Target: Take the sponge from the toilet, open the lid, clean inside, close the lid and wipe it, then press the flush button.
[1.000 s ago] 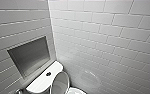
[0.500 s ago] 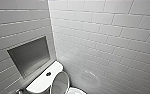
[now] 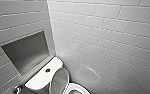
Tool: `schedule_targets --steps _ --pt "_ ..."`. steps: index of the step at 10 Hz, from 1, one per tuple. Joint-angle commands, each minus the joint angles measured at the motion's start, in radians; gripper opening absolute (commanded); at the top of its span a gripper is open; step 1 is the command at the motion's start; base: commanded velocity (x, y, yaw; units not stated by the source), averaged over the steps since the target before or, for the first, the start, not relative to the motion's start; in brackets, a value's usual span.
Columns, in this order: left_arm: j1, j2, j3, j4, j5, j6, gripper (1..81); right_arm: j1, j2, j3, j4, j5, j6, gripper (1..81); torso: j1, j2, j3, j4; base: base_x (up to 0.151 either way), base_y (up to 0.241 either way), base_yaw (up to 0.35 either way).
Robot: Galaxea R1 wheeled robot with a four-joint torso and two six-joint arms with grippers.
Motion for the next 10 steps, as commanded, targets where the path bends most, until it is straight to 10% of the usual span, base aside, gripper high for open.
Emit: schedule_targets --steps 1,2,8,9,10 --pt "-0.008 0.007 0.003 0.001 0.070 0.005 81.1 0.156 -0.075 -0.006 0.011 -0.040 0.046 1.0 0.000 0.000 -0.089 0.000 0.000 0.000 0.000" --pt "-0.006 0.007 0.003 -0.001 0.070 0.005 81.1 0.178 -0.076 -0.018 0.013 -0.042 0.072 1.0 0.000 0.000 -0.113 0.054 0.000 0.000 0.000" --pt "-0.002 0.016 0.003 0.001 0.070 0.005 81.1 0.294 -0.086 -0.018 0.010 -0.068 0.113 1.0 0.001 0.002 -0.273 0.178 0.000 0.000 0.000" --pt "-0.002 0.016 0.006 0.001 0.070 0.005 81.1 0.311 -0.086 -0.016 0.011 -0.080 0.113 1.0 0.001 0.002 -0.229 0.138 0.000 0.000 0.000" --pt "-0.002 0.016 0.009 0.001 0.070 0.005 81.1 0.323 -0.078 -0.023 0.010 -0.087 0.113 1.0 0.002 0.002 -0.246 0.157 0.000 0.000 0.000"
